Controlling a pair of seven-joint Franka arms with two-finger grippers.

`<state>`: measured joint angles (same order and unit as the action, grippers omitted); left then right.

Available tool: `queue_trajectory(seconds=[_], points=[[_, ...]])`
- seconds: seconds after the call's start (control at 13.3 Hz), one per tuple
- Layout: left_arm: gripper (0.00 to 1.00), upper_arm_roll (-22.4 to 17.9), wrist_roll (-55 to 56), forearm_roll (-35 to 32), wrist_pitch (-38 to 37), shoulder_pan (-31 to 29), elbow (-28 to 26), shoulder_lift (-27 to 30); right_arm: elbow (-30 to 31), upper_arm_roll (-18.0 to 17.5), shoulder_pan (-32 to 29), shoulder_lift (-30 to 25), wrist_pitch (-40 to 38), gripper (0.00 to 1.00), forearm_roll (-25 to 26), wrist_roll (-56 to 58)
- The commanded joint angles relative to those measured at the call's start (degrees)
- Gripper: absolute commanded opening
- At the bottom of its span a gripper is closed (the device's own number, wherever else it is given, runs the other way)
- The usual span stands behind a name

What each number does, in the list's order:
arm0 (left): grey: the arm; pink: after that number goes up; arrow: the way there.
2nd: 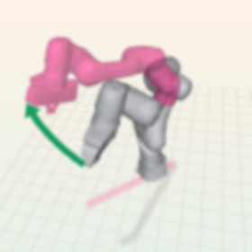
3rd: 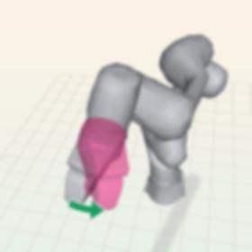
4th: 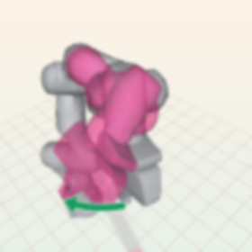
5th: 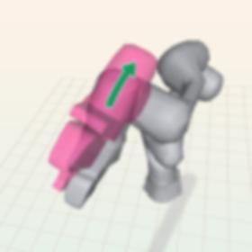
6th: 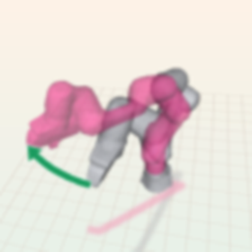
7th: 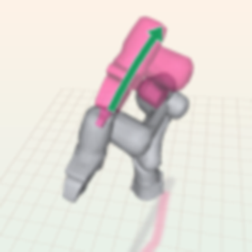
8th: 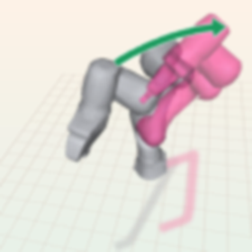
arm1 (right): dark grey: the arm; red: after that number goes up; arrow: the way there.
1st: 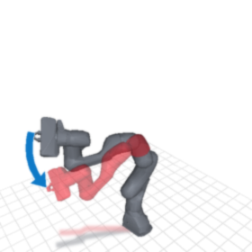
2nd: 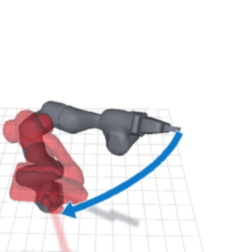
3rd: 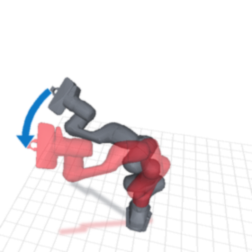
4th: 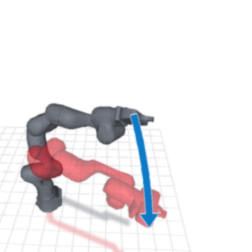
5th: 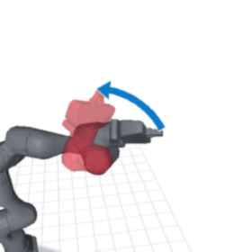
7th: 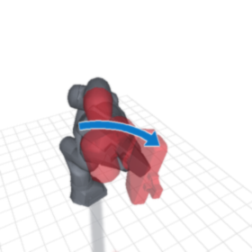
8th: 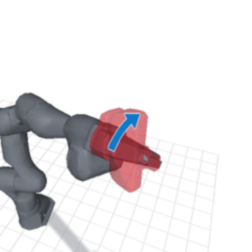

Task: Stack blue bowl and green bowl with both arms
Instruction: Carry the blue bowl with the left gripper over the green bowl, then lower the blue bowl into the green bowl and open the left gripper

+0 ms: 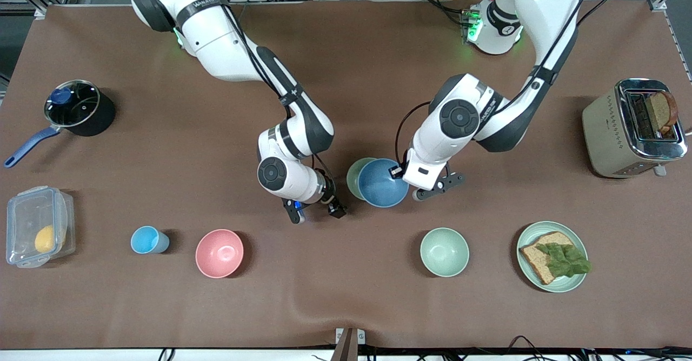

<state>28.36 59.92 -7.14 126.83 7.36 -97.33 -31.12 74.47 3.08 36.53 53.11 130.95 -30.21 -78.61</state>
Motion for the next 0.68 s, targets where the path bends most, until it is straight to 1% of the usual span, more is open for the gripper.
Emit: queue_trajectory(seconds=[0.0,0.15,0.6], points=[[0.00,-0.1,0.5,0.5,-0.9,0.8,2.1,-2.5,0.2,0.0,-0.4,0.1,0.1,1.00,-0.9,-0.8],[0.00,-0.1,0.5,0.6,-0.7,0.9,2.1,-3.7,0.2,0.0,-0.5,0.1,0.1,1.00,-0.9,-0.8],[0.00,-0.1,2.2,0.8,-0.6,2.9,1.9,-4.6,0.2,0.0,-0.8,0.1,0.1,1.00,-0.6,-0.8]])
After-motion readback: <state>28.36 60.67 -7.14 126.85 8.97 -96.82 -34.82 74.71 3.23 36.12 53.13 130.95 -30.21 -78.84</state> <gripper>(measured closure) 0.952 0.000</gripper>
